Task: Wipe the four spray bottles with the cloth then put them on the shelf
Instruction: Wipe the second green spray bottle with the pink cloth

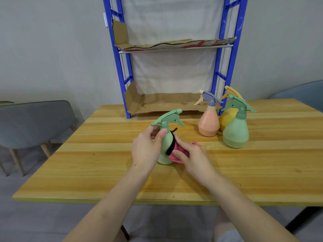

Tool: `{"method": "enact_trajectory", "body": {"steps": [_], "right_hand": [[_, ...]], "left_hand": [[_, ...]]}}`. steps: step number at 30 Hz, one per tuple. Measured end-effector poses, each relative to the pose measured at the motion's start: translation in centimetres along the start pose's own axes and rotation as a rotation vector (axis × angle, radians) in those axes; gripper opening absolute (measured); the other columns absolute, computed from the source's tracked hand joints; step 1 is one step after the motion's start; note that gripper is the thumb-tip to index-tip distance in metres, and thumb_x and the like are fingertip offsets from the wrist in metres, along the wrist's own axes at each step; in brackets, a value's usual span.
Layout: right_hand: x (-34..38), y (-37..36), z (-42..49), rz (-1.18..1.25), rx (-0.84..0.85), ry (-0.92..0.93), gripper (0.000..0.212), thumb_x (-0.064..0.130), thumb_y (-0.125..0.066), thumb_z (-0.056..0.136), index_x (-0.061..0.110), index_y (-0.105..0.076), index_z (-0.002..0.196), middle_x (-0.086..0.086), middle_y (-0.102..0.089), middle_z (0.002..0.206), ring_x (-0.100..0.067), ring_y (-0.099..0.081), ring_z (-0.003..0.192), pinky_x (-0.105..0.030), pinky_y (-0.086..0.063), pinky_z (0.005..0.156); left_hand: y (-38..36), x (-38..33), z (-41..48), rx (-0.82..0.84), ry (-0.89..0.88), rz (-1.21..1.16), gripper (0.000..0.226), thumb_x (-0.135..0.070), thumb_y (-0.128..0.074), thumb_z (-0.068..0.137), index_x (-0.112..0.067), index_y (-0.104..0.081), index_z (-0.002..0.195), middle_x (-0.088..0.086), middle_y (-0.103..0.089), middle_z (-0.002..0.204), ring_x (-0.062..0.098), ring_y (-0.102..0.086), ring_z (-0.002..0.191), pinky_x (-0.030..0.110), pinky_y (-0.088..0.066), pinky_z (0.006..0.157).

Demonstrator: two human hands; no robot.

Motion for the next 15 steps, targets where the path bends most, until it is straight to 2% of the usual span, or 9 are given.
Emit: {"method": "enact_trajectory", "body": {"steps": [2, 4, 8, 10, 12, 15], "right_hand": [[-0.1, 0.0, -0.2, -0.003, 0.007, -0.010, 0.058, 0.022, -0.071, 0.096, 0.035, -0.051, 0.149, 0.012, -0.072, 0.127, -0.007, -0.063, 0.112, -0.040, -0.042, 0.113], [-0.1, -0.1, -0.4, 0.029, -0.012, -0.028, 0.057, 0.023, -0.070, 0.097, 0.034, -0.051, 0.150, 0.013, -0.074, 0.118, -0.006, -0.065, 0.106, -0.038, -0.047, 0.108], [1.5, -0.5, 0.3, 0.099, -0.108, -0.005, 0.053, 0.035, -0.069, 0.097, 0.036, -0.053, 0.147, 0.011, -0.077, 0.110, -0.009, -0.071, 0.098, -0.043, -0.056, 0.092], [2.2, -0.2, 1.0, 0.077, -0.149, 0.008, 0.052, 0.043, -0.066, 0.097, 0.040, -0.052, 0.147, 0.009, -0.077, 0.112, -0.011, -0.071, 0.099, -0.043, -0.055, 0.092], [2.0, -0.2, 1.1, 0.071, -0.117, 0.021, 0.048, 0.042, -0.063, 0.100, 0.039, -0.053, 0.147, 0.008, -0.078, 0.109, -0.012, -0.071, 0.096, -0.043, -0.055, 0.091], [0.6, -0.3, 0.7, 0.018, -0.023, 0.022, 0.039, 0.036, -0.056, 0.105, 0.040, -0.058, 0.143, 0.025, -0.072, 0.089, -0.002, -0.065, 0.080, -0.047, -0.053, 0.095]], "left_hand": [[-0.1, 0.0, 0.0, 0.007, 0.002, -0.008, 0.032, -0.045, -0.066, 0.097, -0.022, -0.073, 0.119, -0.014, -0.075, 0.106, 0.001, -0.068, 0.097, 0.029, -0.057, 0.089], [-0.1, -0.1, -0.2, 0.020, -0.001, -0.001, 0.033, -0.045, -0.065, 0.098, -0.022, -0.072, 0.121, -0.013, -0.075, 0.108, 0.001, -0.068, 0.097, 0.027, -0.056, 0.089], [-0.3, 0.1, 0.0, 0.049, -0.005, -0.018, 0.031, -0.044, -0.064, 0.098, -0.022, -0.072, 0.120, -0.013, -0.075, 0.108, 0.002, -0.068, 0.099, 0.036, -0.057, 0.094], [-0.5, 0.1, 0.2, 0.064, -0.011, -0.028, 0.028, -0.042, -0.063, 0.099, -0.023, -0.072, 0.118, -0.013, -0.075, 0.107, 0.003, -0.069, 0.100, 0.038, -0.057, 0.095], [-0.6, 0.3, 0.4, 0.076, -0.020, -0.028, 0.027, -0.041, -0.063, 0.099, -0.023, -0.072, 0.117, -0.013, -0.075, 0.106, 0.004, -0.069, 0.100, 0.038, -0.056, 0.095], [-0.6, 0.5, 0.6, 0.082, -0.032, -0.047, 0.025, -0.041, -0.063, 0.099, -0.023, -0.072, 0.115, -0.013, -0.075, 0.105, 0.003, -0.069, 0.099, 0.039, -0.056, 0.095]]}}
Point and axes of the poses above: each hand's wrist, its own z-axis towards the middle knuckle, its own y-axis out of the back of the hand, x = y × z, the point moved 8 cm from there along z, towards the middle knuckle
